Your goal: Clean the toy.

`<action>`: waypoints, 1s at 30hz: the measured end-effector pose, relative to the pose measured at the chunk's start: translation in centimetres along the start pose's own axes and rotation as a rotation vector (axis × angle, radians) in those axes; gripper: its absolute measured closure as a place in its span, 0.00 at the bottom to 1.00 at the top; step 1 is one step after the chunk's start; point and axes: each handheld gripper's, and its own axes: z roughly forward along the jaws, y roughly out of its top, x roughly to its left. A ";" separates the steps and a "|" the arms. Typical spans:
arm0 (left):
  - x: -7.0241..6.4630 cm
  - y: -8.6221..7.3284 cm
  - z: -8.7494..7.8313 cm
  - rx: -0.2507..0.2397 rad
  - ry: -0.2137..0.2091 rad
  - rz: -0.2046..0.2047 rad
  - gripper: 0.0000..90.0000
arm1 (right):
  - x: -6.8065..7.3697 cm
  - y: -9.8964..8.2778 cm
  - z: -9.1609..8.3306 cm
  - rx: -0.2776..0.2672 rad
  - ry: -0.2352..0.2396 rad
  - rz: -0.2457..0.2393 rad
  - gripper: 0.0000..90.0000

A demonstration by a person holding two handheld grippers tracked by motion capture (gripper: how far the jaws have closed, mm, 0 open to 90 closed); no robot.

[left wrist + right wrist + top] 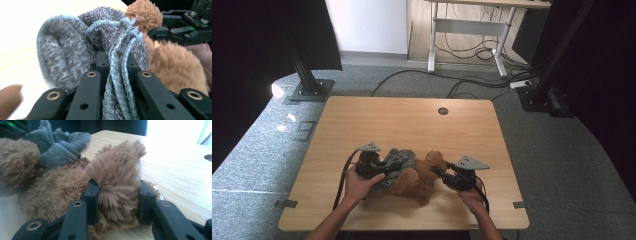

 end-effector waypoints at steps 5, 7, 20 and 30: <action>-0.5 -1.5 -1.5 -0.022 0.002 0.021 0.88 | 0.3 -0.2 -0.1 0.007 0.002 -0.004 0.68; -0.8 -2.0 -1.9 -0.030 0.002 0.030 0.88 | 0.4 -0.2 -0.1 0.009 0.000 -0.008 0.69; -1.8 -4.2 -4.7 -0.046 -0.006 0.054 0.88 | 0.0 -0.6 -0.2 0.010 -0.024 0.010 0.70; -2.5 -6.6 -2.8 0.022 -0.050 0.081 0.88 | -0.2 -0.5 0.0 0.010 -0.041 0.010 0.70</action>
